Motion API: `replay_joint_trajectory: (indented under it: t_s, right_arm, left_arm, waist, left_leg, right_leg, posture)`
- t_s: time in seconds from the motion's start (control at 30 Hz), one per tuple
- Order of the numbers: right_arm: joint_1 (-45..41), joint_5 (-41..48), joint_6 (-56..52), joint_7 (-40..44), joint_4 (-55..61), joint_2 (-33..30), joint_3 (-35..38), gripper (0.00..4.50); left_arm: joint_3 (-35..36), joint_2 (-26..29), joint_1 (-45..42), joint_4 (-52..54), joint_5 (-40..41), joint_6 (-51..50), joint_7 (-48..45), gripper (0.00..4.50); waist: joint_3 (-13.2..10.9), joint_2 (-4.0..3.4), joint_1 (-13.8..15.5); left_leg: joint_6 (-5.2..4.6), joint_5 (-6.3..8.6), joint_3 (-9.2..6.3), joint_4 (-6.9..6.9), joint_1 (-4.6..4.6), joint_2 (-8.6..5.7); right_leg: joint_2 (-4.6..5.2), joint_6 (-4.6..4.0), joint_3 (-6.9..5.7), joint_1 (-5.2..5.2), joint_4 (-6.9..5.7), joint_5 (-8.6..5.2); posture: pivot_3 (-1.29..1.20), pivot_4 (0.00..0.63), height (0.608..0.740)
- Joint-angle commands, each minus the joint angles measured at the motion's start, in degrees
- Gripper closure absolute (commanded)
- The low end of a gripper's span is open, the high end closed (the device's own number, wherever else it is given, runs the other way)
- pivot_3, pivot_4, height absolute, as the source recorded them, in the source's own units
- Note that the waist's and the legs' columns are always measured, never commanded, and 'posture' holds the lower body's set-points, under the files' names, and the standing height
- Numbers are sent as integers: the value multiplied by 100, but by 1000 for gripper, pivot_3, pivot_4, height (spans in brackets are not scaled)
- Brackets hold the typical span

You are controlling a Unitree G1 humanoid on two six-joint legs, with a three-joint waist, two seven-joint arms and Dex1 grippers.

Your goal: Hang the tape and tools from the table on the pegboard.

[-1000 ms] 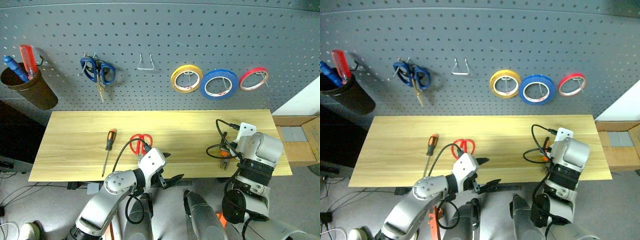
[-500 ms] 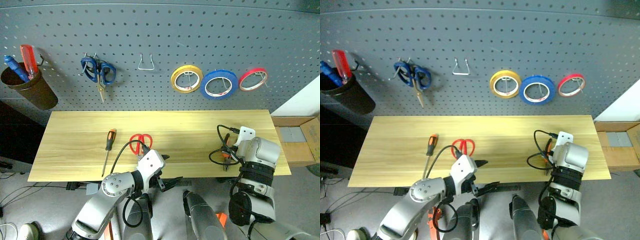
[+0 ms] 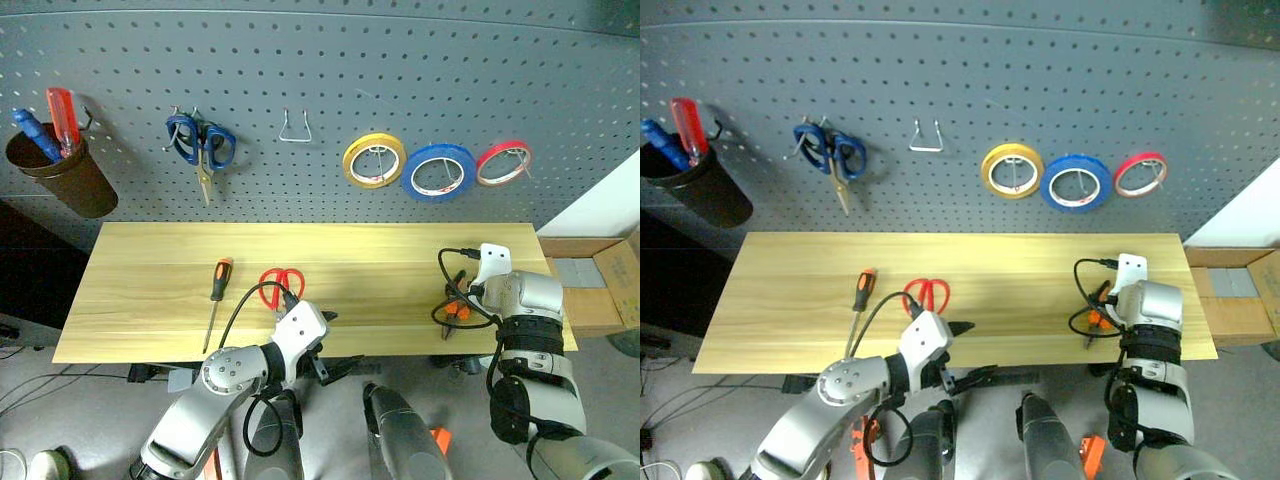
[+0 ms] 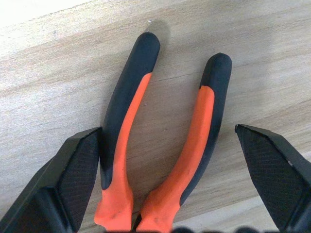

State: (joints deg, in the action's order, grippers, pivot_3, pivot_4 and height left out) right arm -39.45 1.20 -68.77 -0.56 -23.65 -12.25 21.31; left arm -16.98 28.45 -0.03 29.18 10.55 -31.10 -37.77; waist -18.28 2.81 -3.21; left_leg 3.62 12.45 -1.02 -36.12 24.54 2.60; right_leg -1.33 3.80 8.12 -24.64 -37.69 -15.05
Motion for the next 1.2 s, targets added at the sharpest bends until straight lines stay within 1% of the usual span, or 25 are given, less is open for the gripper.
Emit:
replay_joint_trajectory:
  t_s: [0.03,0.1,0.2,0.23,0.27,0.37,0.57,0.6,0.7,0.73,0.8,0.9,0.93,0.97,1.0,1.03,1.07,1.1,1.13,1.2]
  right_arm:
    - [191,17,104,-46,-593,-32,-91,29]
    - [146,70,33,-95,-634,-24,-26,29]
    - [91,153,-112,-250,-582,68,195,29]
    - [73,190,-123,-300,-580,96,271,407]
    - [56,213,-120,-345,-594,108,313,642]
    - [22,261,-80,-424,-638,94,330,1587]
    - [-51,333,27,-485,-784,36,361,1622]
    - [-45,340,44,-429,-756,15,283,1622]
    - [54,350,181,12,-487,-132,-264,1622]
    - [132,437,170,217,-198,-164,-421,1622]
    - [461,737,-4,796,839,-272,-895,1622]
    - [1057,1132,-320,1425,2333,-473,-1425,1622]
    - [1289,1303,-479,1557,2925,-486,-1510,1622]
    - [1482,1447,-574,1649,3426,-476,-1543,1622]
    - [1667,1568,-582,1733,3924,-490,-1620,1622]
    - [1779,1639,-566,1789,4220,-509,-1668,1622]
    - [1860,1707,-502,1823,4451,-483,-1681,1622]
    - [1936,1823,-451,1839,4774,-368,-1642,1622]
    - [1961,1943,-220,1791,5283,-128,-1691,1622]
    - [1879,2110,235,1792,5901,246,-1762,1622]
  left_arm:
    - [-5,-17,54,329,94,-1,16,0]
    - [-15,-24,51,326,86,3,29,0]
    - [-31,-35,50,324,75,15,45,0]
    - [-38,-39,46,315,71,22,49,0]
    - [-46,-44,36,300,67,28,54,0]
    - [-62,-56,2,261,63,43,71,0]
    - [-51,-55,-70,172,60,64,60,0]
    - [-50,-53,-72,161,58,74,58,0]
    - [-74,-82,-90,121,32,137,71,0]
    - [-72,-110,-87,121,40,186,78,0]
    - [-16,-155,-11,174,90,292,83,0]
    - [128,-198,183,330,246,371,76,0]
    - [239,-199,311,487,376,358,74,0]
    - [347,-212,421,631,506,351,76,0]
    - [488,-213,552,823,670,290,94,0]
    - [570,-217,618,932,775,242,114,0]
    - [634,-205,696,1017,844,225,132,0]
    - [739,-189,837,1171,924,221,167,0]
    - [1005,-212,1141,1504,1120,139,294,0]
    - [1333,-293,1556,1999,1301,34,586,0]
  waist:
    - [0,1,-1]
    - [0,1,-1]
    - [1,2,-1]
    - [0,1,-1]
    - [0,1,-1]
    - [1,1,3]
    - [1,3,5]
    - [1,3,4]
    - [2,3,0]
    - [2,3,-2]
    - [-2,-3,5]
    - [-7,-17,5]
    - [-7,-21,16]
    - [-8,-23,23]
    - [-5,-29,31]
    - [-2,-35,49]
    - [1,-39,70]
    - [4,-42,94]
    - [7,-43,101]
    - [32,-46,64]
  left_leg:
    - [0,0,1,0,-12,0]
    - [-1,1,0,2,-31,0]
    - [-1,1,1,2,-32,1]
    - [-1,1,1,3,-32,1]
    - [-1,1,0,4,-32,1]
    - [-1,1,-4,9,-31,1]
    - [-2,2,-9,11,-25,1]
    - [-2,2,-8,11,-25,0]
    - [-2,2,-7,11,-24,0]
    - [-2,2,-6,11,-24,0]
    - [-2,2,-7,13,-13,-1]
    - [-1,2,-11,18,31,3]
    - [-1,1,-14,23,49,3]
    - [0,1,-15,24,64,3]
    - [3,3,-18,24,76,4]
    - [4,3,-23,22,92,3]
    - [5,3,-32,17,129,3]
    - [7,2,-36,15,142,0]
    - [7,2,-37,10,143,-3]
    - [8,1,-36,8,148,1]
  right_leg:
    - [1,0,2,16,6,0]
    - [1,-2,4,38,16,-1]
    - [1,-2,6,39,19,-1]
    - [1,-1,5,39,19,0]
    - [1,-1,4,39,20,0]
    - [1,1,0,39,25,1]
    - [5,7,-5,52,60,10]
    - [6,9,-4,52,62,12]
    - [7,9,-3,52,63,14]
    - [7,9,-2,51,64,14]
    - [7,10,-4,41,62,14]
    - [4,9,-12,-9,53,15]
    - [5,7,-16,-35,44,17]
    - [5,-21,-19,-60,26,32]
    - [7,-31,-23,-76,11,26]
    - [12,-33,-32,-93,1,20]
    - [19,-35,-51,-124,-9,19]
    - [28,-36,-71,-137,-12,19]
    - [37,-37,-85,-139,-19,19]
    - [43,-39,-91,-142,-19,21]
  posture:
    - [106,352,740]
    - [106,350,740]
    - [104,347,740]
    - [104,346,740]
    - [105,345,740]
    - [105,344,740]
    - [102,341,740]
    - [100,341,740]
    - [96,329,740]
    - [92,324,740]
    - [83,312,740]
    - [75,296,740]
    - [74,291,740]
    - [73,282,740]
    - [73,276,740]
    - [73,270,740]
    - [73,260,740]
    - [74,250,740]
    - [76,242,740]
    - [80,221,740]
